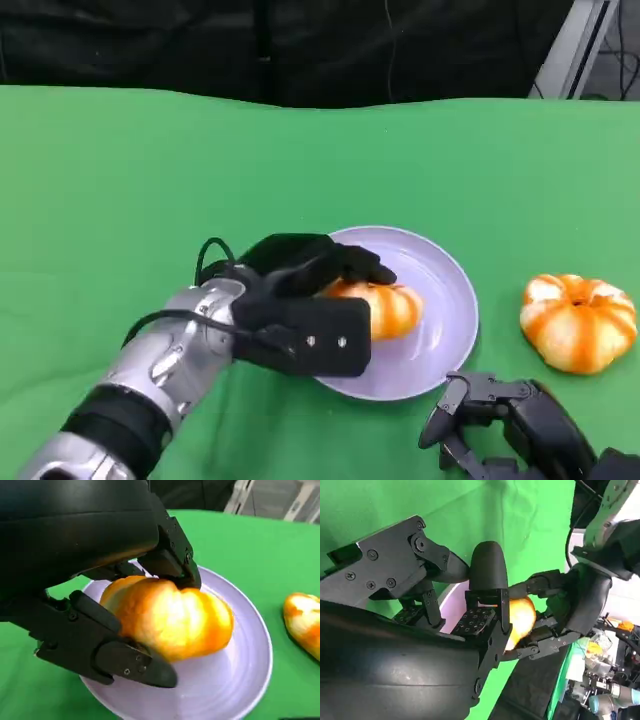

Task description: Grasp the bread from the table and place it into the plate.

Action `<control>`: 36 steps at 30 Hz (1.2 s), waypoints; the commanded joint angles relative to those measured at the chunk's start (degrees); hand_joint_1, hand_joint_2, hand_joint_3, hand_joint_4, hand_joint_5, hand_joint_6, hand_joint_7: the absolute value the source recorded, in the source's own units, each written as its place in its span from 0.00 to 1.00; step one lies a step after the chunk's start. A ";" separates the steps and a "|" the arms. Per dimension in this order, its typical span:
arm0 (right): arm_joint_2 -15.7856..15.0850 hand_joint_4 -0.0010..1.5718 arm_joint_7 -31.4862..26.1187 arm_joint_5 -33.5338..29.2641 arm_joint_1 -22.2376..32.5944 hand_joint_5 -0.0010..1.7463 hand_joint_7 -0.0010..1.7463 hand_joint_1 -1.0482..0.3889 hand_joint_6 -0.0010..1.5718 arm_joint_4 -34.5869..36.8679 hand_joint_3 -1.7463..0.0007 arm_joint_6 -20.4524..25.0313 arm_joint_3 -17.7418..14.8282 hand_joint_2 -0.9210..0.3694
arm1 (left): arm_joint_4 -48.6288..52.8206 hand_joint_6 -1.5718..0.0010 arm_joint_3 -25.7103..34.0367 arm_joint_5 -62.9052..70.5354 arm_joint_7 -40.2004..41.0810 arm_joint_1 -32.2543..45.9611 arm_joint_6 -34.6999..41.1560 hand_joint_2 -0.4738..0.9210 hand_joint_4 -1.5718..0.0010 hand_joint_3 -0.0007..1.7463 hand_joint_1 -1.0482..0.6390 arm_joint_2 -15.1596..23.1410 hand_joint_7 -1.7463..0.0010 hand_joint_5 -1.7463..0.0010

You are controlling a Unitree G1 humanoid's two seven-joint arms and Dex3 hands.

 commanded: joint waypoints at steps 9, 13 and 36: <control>-0.49 0.52 -0.89 -0.48 0.41 0.82 0.67 0.62 0.55 -0.47 0.44 -0.08 -0.15 0.24 | -3.35 0.73 4.22 -9.26 -7.79 -1.59 -1.74 1.00 0.66 0.51 0.00 1.81 1.00 1.00; -0.60 0.53 -0.88 -0.60 0.33 0.82 0.66 0.63 0.55 -0.44 0.44 0.20 -0.15 0.24 | -3.56 0.79 5.29 -12.46 -10.59 -1.45 -2.57 1.00 0.72 0.51 0.00 2.20 1.00 1.00; -0.48 0.52 -0.23 0.15 0.07 0.84 0.68 0.63 0.54 0.29 0.44 -0.06 -0.32 0.24 | -16.06 0.82 16.90 -28.20 -8.35 12.07 1.79 1.00 0.76 0.44 0.08 -2.43 1.00 0.99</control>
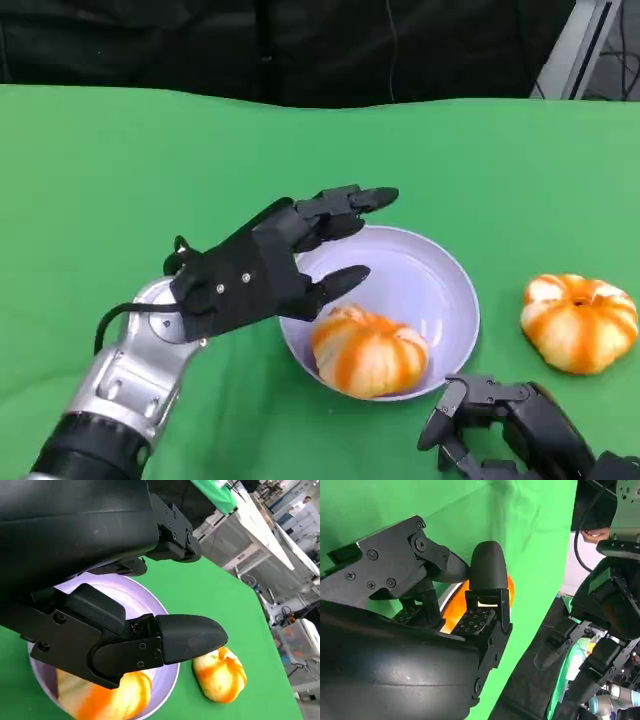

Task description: Grasp the bread from the table and place it into the plate.

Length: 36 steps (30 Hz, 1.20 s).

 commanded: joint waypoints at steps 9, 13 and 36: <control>-0.88 0.52 0.98 1.46 0.03 0.84 0.68 0.64 0.54 -0.13 0.45 0.07 -0.55 0.23 | -8.64 0.80 7.76 -13.07 -0.26 11.54 2.61 1.00 0.71 0.43 0.11 -2.73 0.99 0.98; -0.99 0.52 1.09 1.47 0.14 0.84 0.68 0.63 0.54 -0.36 0.45 0.29 -0.57 0.24 | -9.48 0.79 8.10 -14.28 -0.19 12.87 2.02 1.00 0.70 0.41 0.12 -3.38 0.99 0.98; -1.03 0.52 1.99 2.49 0.13 0.85 0.68 0.63 0.54 -0.53 0.45 1.03 -0.51 0.23 | -15.14 0.77 10.70 -27.54 -4.82 29.56 -3.21 1.00 0.63 0.38 0.11 -8.40 0.99 0.98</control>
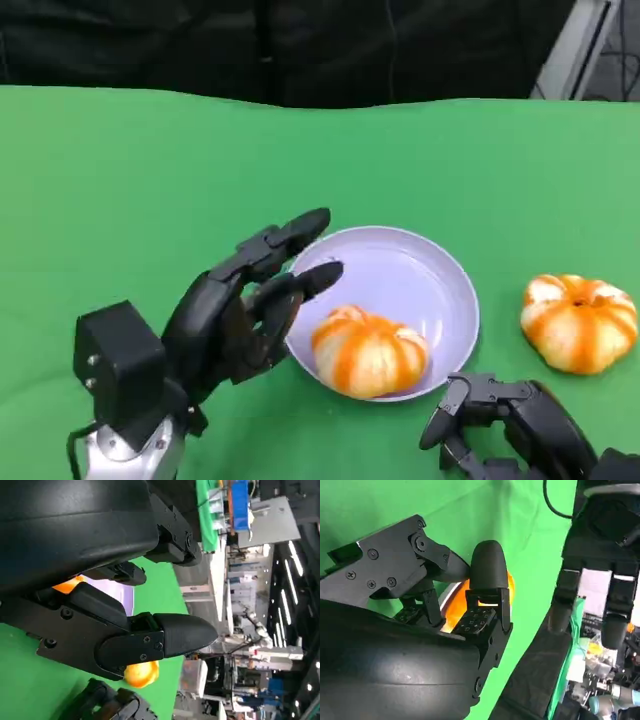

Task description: Grasp the bread from the table and place it into the plate.

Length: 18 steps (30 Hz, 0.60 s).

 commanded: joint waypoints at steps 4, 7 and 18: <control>-0.69 0.51 1.21 1.83 0.32 0.85 0.68 0.63 0.53 -0.29 0.45 0.69 -0.48 0.23 | -1.43 0.76 0.96 -2.60 -2.31 6.81 -3.14 1.00 0.63 0.38 0.11 -1.01 0.99 0.98; -0.89 0.51 1.33 1.80 0.22 0.86 0.68 0.63 0.53 -0.08 0.45 0.54 -0.61 0.23 | -0.54 0.76 1.52 -2.44 -2.33 8.01 -4.81 1.00 0.63 0.38 0.11 -1.41 0.99 0.98; -1.23 0.51 2.07 2.22 0.06 0.86 0.68 0.63 0.53 0.55 0.46 0.11 -0.81 0.23 | 3.29 0.73 2.55 -2.12 -1.98 11.92 -11.34 1.00 0.58 0.36 0.14 -3.24 0.99 0.98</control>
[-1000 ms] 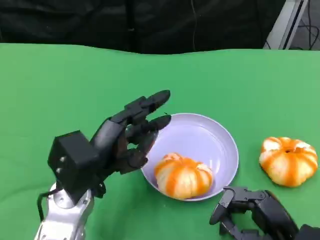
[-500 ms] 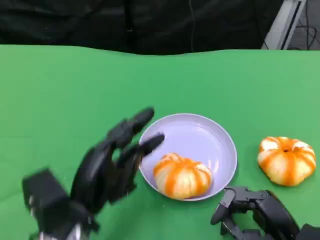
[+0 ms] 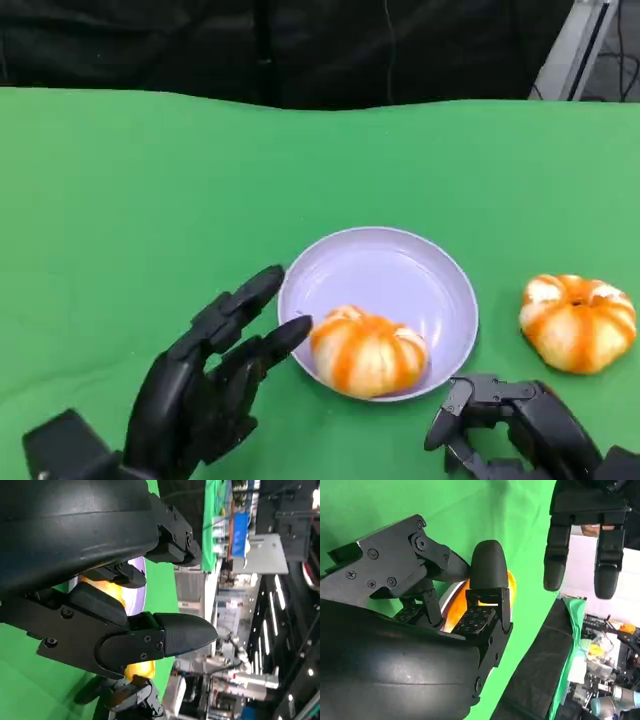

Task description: Grasp the bread from the table and place it into the plate.

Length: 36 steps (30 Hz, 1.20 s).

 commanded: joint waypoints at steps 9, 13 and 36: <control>-0.50 0.51 -0.33 0.22 -0.37 0.86 0.68 0.63 0.53 1.00 0.45 -1.01 -0.66 0.24 | 5.01 0.71 1.61 -0.55 -1.22 2.36 -5.38 1.00 0.56 0.34 0.16 0.01 0.99 0.98; -0.56 0.50 -0.15 0.40 -0.43 0.86 0.68 0.63 0.53 0.92 0.45 -0.90 -0.62 0.24 | 6.26 0.71 1.94 0.23 -0.95 2.69 -5.92 1.00 0.54 0.33 0.18 0.33 0.99 0.98; -0.86 0.51 -0.59 0.02 -0.01 0.85 0.68 0.63 0.53 0.45 0.46 -0.47 -0.59 0.23 | 11.00 0.43 2.24 11.32 6.40 -2.05 -14.28 1.00 0.29 0.24 0.63 1.88 0.97 0.97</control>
